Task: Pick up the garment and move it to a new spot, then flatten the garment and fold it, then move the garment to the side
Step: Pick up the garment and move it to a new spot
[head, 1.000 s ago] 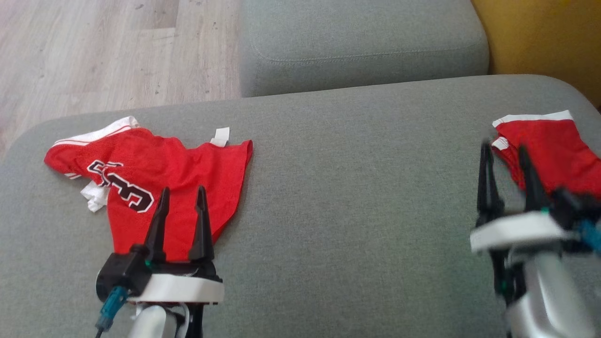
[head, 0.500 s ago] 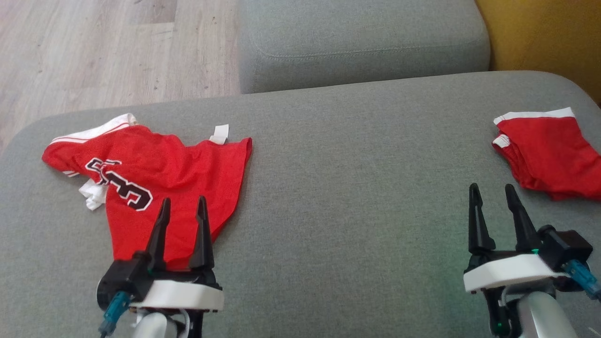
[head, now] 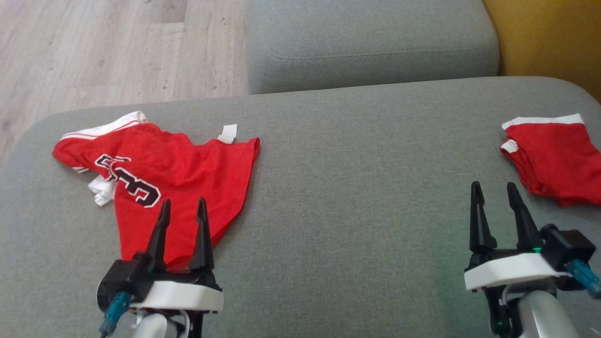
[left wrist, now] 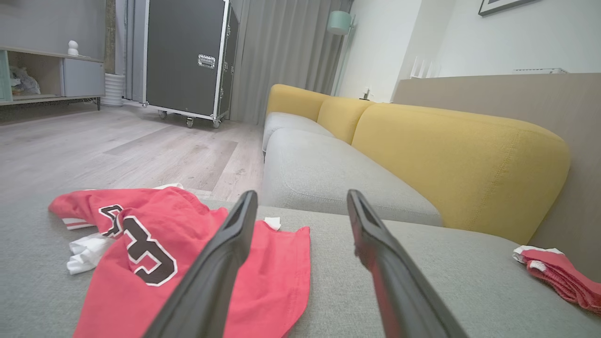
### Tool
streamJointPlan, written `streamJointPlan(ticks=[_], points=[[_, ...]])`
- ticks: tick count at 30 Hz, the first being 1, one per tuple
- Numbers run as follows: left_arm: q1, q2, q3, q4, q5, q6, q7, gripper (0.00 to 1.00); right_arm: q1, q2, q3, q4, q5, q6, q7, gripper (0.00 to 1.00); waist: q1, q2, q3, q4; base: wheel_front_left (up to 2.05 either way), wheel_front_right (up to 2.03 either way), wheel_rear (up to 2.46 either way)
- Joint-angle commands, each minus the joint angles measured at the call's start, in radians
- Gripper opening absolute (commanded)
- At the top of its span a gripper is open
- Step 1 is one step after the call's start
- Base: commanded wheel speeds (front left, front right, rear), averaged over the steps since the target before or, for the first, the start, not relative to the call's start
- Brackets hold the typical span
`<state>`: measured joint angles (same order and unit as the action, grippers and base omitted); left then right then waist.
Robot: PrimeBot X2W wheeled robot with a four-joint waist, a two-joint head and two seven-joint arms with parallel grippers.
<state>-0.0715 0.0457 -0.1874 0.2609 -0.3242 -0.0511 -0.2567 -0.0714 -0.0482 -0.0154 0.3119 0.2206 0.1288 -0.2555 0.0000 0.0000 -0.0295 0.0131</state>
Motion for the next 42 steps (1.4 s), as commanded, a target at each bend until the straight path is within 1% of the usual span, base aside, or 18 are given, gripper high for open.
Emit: streamJointPlan(ticks=[1,5,11,16,23,30,35,37,38,40,42], points=[[-0.030,0.004,0.040,-0.023,0.013,0.007,-0.005,1.00,-0.035,-0.002,0.033,-0.039,0.009,0.002,-0.006,1.00,0.0000,0.0000,-0.002,0.011,0.00,0.00,0.00],[-0.031,0.004,0.037,-0.012,0.025,0.011,-0.005,1.00,-0.027,-0.002,0.051,-0.044,0.016,0.002,-0.006,1.00,0.0000,0.0000,-0.007,0.045,0.00,0.00,0.00],[-0.021,0.004,0.045,0.000,0.038,0.020,-0.005,1.00,-0.013,-0.002,0.102,-0.045,0.035,0.002,-0.006,1.00,0.0000,0.0000,-0.022,0.148,0.00,0.00,0.00],[-0.011,0.004,0.066,0.005,0.046,0.001,-0.005,1.00,-0.007,-0.002,0.159,-0.039,0.051,0.002,-0.006,1.00,0.0000,0.0000,-0.033,0.234,0.00,0.00,0.00],[-0.002,0.004,0.096,0.021,0.072,-0.016,-0.005,1.00,-0.004,-0.002,0.219,-0.035,0.084,0.002,-0.006,1.00,0.0000,0.0000,-0.042,0.311,0.00,0.00,0.00],[-0.005,0.005,0.096,0.035,0.089,-0.040,-0.005,1.00,-0.004,-0.002,0.234,-0.034,0.087,0.002,-0.006,1.00,0.0000,0.0000,-0.035,0.332,0.00,0.00,0.00],[-0.060,0.025,0.071,0.105,0.117,-0.057,-0.005,1.00,-0.018,-0.002,0.232,-0.041,0.068,0.002,-0.006,1.00,0.0000,0.0000,0.007,0.312,0.00,0.00,0.00],[-0.105,0.044,0.036,0.153,0.129,-0.065,0.024,1.00,-0.029,-0.002,0.227,-0.050,0.060,0.002,-0.006,1.00,0.0000,0.0000,0.032,0.300,0.00,0.00,0.00],[-0.130,0.057,0.006,0.183,0.136,-0.070,0.066,1.00,-0.036,-0.002,0.225,-0.053,0.054,0.002,-0.006,1.00,0.0000,0.0000,0.047,0.294,0.00,0.00,0.00],[-0.188,0.089,-0.076,0.227,0.151,-0.077,0.138,1.00,-0.050,-0.002,0.217,-0.060,0.041,0.002,-0.006,1.00,0.0000,0.0000,0.078,0.284,0.00,0.00,0.00],[-0.248,0.116,-0.178,0.252,0.125,-0.079,0.185,1.00,-0.066,-0.002,0.213,-0.067,0.028,0.002,-0.006,1.00,0.0000,0.0000,0.110,0.271,0.00,0.00,0.00]])
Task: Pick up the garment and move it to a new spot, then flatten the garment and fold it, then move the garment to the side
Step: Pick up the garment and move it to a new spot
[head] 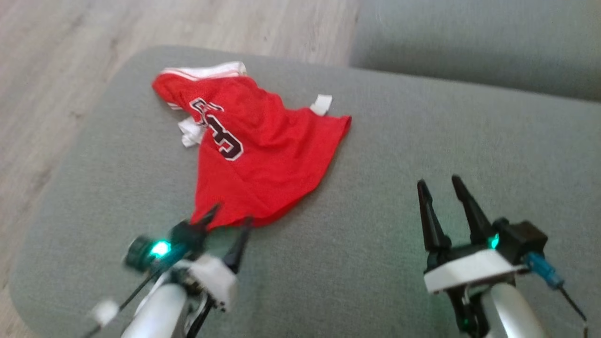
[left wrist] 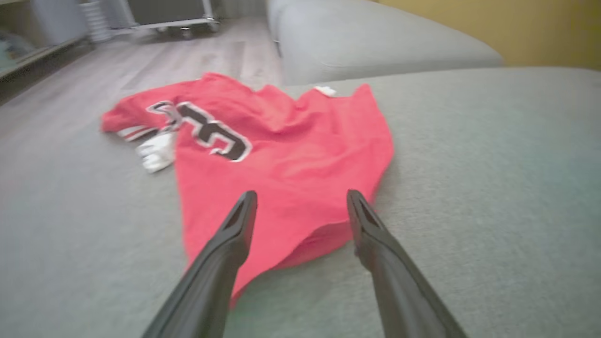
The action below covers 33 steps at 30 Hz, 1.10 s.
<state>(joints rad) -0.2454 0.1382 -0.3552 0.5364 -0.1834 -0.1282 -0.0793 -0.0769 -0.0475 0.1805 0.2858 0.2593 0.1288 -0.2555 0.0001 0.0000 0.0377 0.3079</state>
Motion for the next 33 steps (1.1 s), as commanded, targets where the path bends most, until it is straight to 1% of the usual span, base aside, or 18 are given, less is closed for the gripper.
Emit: streamJointPlan(ticks=[1,3,4,5,6,7,11,15,19,22,23,24,25,27,29,31,33], points=[[-0.103,0.045,-0.066,-0.013,-0.031,-0.002,0.027,1.00,-0.068,-0.003,0.016,-0.044,-0.016,0.002,-0.006,1.00,-0.0001,0.0000,0.060,-0.032,0.00,0.00,0.00],[-0.157,0.089,-0.161,0.015,-0.064,-0.002,0.060,1.00,-0.082,-0.003,0.011,-0.048,-0.024,0.002,-0.006,1.00,-0.0001,0.0000,0.088,-0.046,0.00,0.00,0.00],[-0.157,0.089,-0.161,0.015,-0.064,-0.002,0.060,1.00,-0.082,-0.003,0.011,-0.048,-0.024,0.002,-0.006,1.00,-0.0001,0.0000,0.088,-0.046,0.00,0.00,0.00],[-0.184,0.108,-0.197,0.028,-0.079,-0.002,0.071,1.00,-0.089,-0.003,0.009,-0.049,-0.026,0.002,-0.006,1.00,-0.0001,0.0000,0.102,-0.054,0.00,0.00,0.00],[-0.235,0.140,-0.259,0.059,-0.100,-0.002,0.081,1.00,-0.101,-0.003,0.007,-0.050,-0.028,0.002,-0.006,1.00,-0.0001,0.0000,0.126,-0.068,0.00,0.00,0.00],[-0.259,0.153,-0.287,0.075,-0.108,-0.002,0.085,1.00,-0.107,-0.003,0.008,-0.051,-0.030,0.002,-0.006,1.00,-0.0001,0.0000,0.138,-0.076,0.00,0.00,0.00],[-0.333,0.177,-0.380,0.145,-0.149,-0.002,0.126,1.00,-0.128,-0.003,0.008,-0.054,-0.035,0.002,-0.006,1.00,-0.0001,0.0000,0.172,-0.102,0.00,0.00,0.00],[-0.385,0.194,-0.468,0.183,-0.202,-0.002,0.150,1.00,-0.140,-0.003,0.002,-0.058,-0.039,0.002,-0.006,1.00,-0.0001,0.0000,0.190,-0.123,0.00,0.00,0.00],[-0.414,0.210,-0.548,0.195,-0.285,-0.002,0.169,1.00,-0.148,-0.003,-0.001,-0.057,-0.041,0.002,-0.006,1.00,-0.0001,0.0000,0.197,-0.137,0.00,0.00,0.00],[-0.430,0.224,-0.598,0.209,-0.343,-0.002,0.203,1.00,-0.152,-0.003,-0.001,-0.058,-0.040,0.002,-0.006,1.00,-0.0001,0.0000,0.198,-0.145,0.00,0.00,0.00],[-0.434,0.227,-0.613,0.215,-0.360,-0.002,0.216,0.70,-0.153,-0.003,0.000,-0.058,-0.038,0.002,-0.006,1.00,-0.0001,0.0000,0.198,-0.148,0.00,0.00,0.00],[-0.438,0.231,-0.626,0.219,-0.377,-0.002,0.226,0.11,-0.154,-0.003,0.000,-0.058,-0.038,0.002,-0.006,1.00,-0.0001,0.0000,0.197,-0.150,0.00,0.00,0.00],[-0.440,0.233,-0.639,0.223,-0.394,-0.002,0.238,0.00,-0.154,-0.003,0.000,-0.057,-0.037,0.002,-0.006,1.00,-0.0001,0.0000,0.195,-0.152,0.00,0.00,0.00],[-0.445,0.240,-0.666,0.227,-0.424,-0.002,0.256,0.00,-0.154,-0.003,-0.001,-0.057,-0.036,0.002,-0.006,1.00,-0.0001,0.0000,0.191,-0.155,0.00,0.00,0.00],[-0.452,0.247,-0.680,0.230,-0.447,-0.002,0.248,0.00,-0.153,-0.003,-0.001,-0.055,-0.036,0.002,-0.006,1.00,-0.0001,0.0000,0.184,-0.157,0.00,0.00,0.00],[-0.461,0.253,-0.684,0.236,-0.459,-0.002,0.217,0.00,-0.150,-0.003,0.000,-0.051,-0.035,0.002,-0.006,1.00,-0.0001,0.0000,0.172,-0.160,0.00,0.00,0.00],[-0.475,0.256,-0.666,0.245,-0.462,0.002,0.151,0.00,-0.147,-0.003,0.001,-0.049,-0.032,0.002,-0.006,1.00,-0.0001,0.0000,0.156,-0.165,0.00,0.00,0.00]])
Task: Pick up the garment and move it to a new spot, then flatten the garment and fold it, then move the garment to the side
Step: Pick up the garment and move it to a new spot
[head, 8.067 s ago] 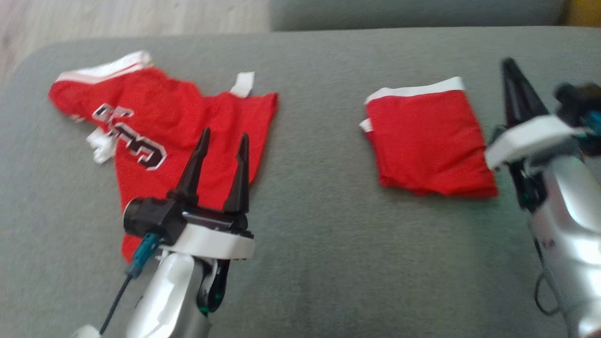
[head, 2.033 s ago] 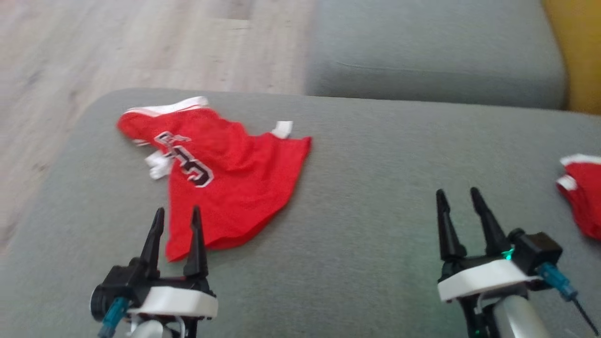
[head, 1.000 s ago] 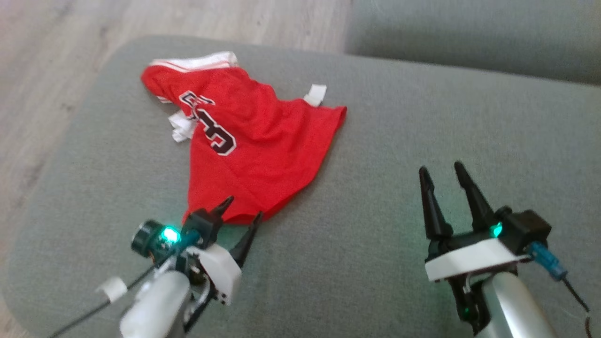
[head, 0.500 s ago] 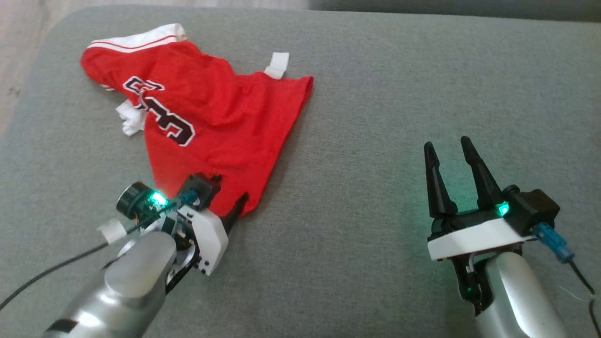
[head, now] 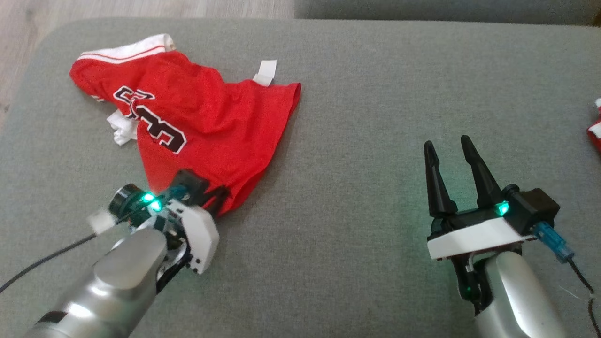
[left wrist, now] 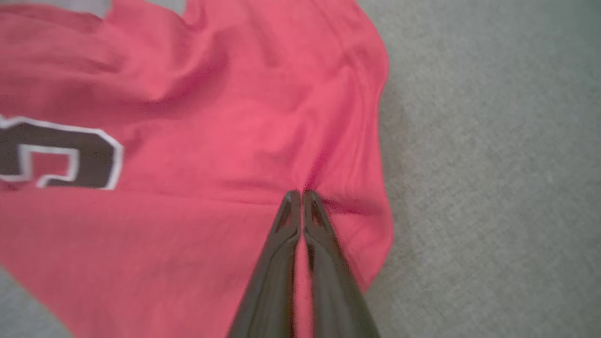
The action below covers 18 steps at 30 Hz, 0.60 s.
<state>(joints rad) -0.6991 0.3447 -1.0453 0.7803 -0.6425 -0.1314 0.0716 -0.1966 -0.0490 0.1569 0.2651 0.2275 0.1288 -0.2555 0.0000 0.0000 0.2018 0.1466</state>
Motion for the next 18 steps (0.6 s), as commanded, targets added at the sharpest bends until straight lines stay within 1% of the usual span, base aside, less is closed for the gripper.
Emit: streamJointPlan(ticks=[1,5,8,13,16,17,18], points=[[-0.025,0.048,0.037,0.004,-0.005,0.013,-0.039,0.00,-0.026,-0.001,0.026,-0.027,0.003,0.002,-0.006,1.00,0.0000,0.0000,-0.018,-0.006,0.00,0.00,0.00],[-0.028,0.031,0.099,-0.001,-0.032,0.041,-0.194,0.00,-0.015,-0.001,0.030,-0.019,0.017,0.002,-0.006,1.00,0.0000,0.0000,-0.062,-0.019,0.00,0.00,0.00],[-0.026,0.013,0.143,-0.021,-0.055,0.066,-0.276,0.00,-0.005,-0.001,0.029,-0.014,0.024,0.002,-0.006,1.00,0.0000,0.0000,-0.091,-0.031,0.00,0.00,0.00],[-0.015,-0.033,0.192,-0.101,-0.082,0.090,-0.319,0.00,0.002,-0.001,0.021,-0.017,0.036,0.002,-0.006,1.00,0.0000,0.0000,-0.115,-0.065,0.00,0.00,0.00],[-0.016,-0.070,0.196,-0.159,-0.084,0.094,-0.324,0.00,-0.001,-0.001,0.019,-0.023,0.038,0.002,-0.006,1.00,0.0000,0.0000,-0.110,-0.096,0.00,0.00,0.00],[-0.016,-0.070,0.196,-0.159,-0.084,0.094,-0.324,0.00,-0.001,-0.001,0.019,-0.023,0.038,0.002,-0.006,1.00,0.0000,0.0000,-0.110,-0.096,0.00,0.00,0.00],[-0.021,-0.082,0.194,-0.175,-0.081,0.098,-0.325,0.00,-0.004,-0.001,0.019,-0.025,0.040,0.002,-0.006,1.00,0.0000,0.0000,-0.105,-0.109,0.00,0.00,0.00]])
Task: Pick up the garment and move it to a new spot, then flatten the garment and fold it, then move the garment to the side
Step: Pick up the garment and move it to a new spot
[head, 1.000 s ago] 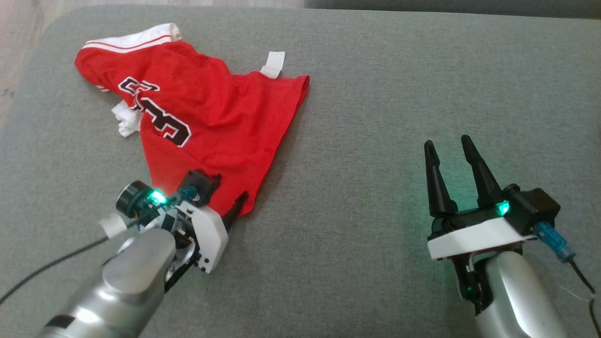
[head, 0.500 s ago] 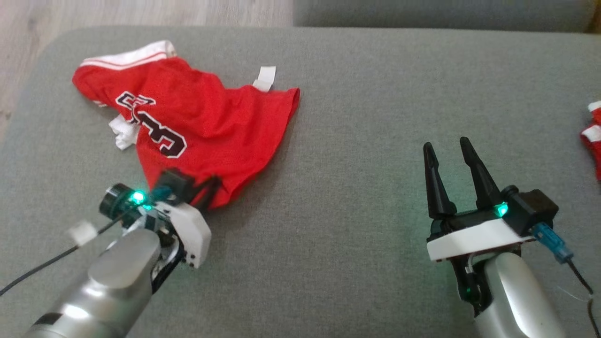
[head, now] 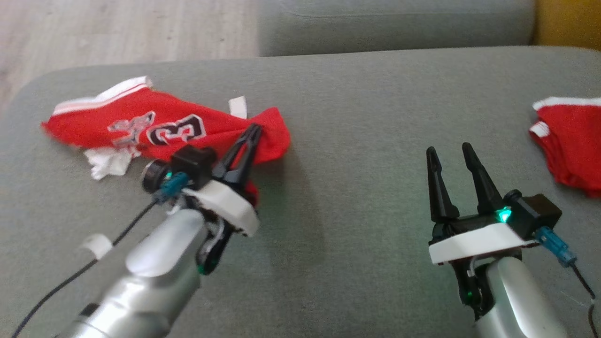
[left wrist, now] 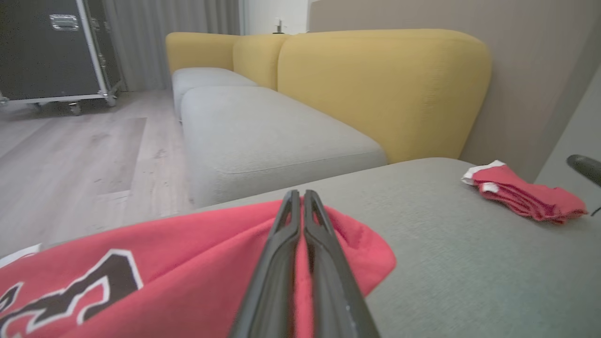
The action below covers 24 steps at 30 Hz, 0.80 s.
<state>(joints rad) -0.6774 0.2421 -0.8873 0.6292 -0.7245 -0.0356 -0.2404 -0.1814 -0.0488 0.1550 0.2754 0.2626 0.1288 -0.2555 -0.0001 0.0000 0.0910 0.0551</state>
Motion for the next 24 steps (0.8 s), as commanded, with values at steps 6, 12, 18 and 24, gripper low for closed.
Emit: streamJointPlan(ticks=[6,12,18,24], points=[[-0.120,-0.060,0.009,-0.043,0.035,0.025,-0.001,0.00,-0.040,-0.001,0.031,-0.049,0.019,0.002,-0.006,1.00,0.0001,0.0000,0.057,-0.112,0.00,0.00,0.00],[-0.221,-0.132,-0.010,0.007,0.052,0.011,0.008,0.00,-0.074,-0.001,0.046,-0.064,0.043,0.002,-0.006,1.00,0.0001,0.0000,0.125,-0.232,0.00,0.00,0.00],[-0.289,-0.175,-0.034,0.052,0.070,-0.009,-0.007,0.00,-0.097,-0.001,0.047,-0.072,0.060,0.002,-0.006,1.00,0.0001,0.0000,0.169,-0.326,0.00,0.00,0.00],[-0.297,-0.190,-0.055,0.069,0.060,-0.026,-0.018,0.17,-0.101,-0.001,0.035,-0.075,0.063,0.002,-0.006,1.00,0.0001,0.0000,0.172,-0.344,0.00,0.00,0.00]])
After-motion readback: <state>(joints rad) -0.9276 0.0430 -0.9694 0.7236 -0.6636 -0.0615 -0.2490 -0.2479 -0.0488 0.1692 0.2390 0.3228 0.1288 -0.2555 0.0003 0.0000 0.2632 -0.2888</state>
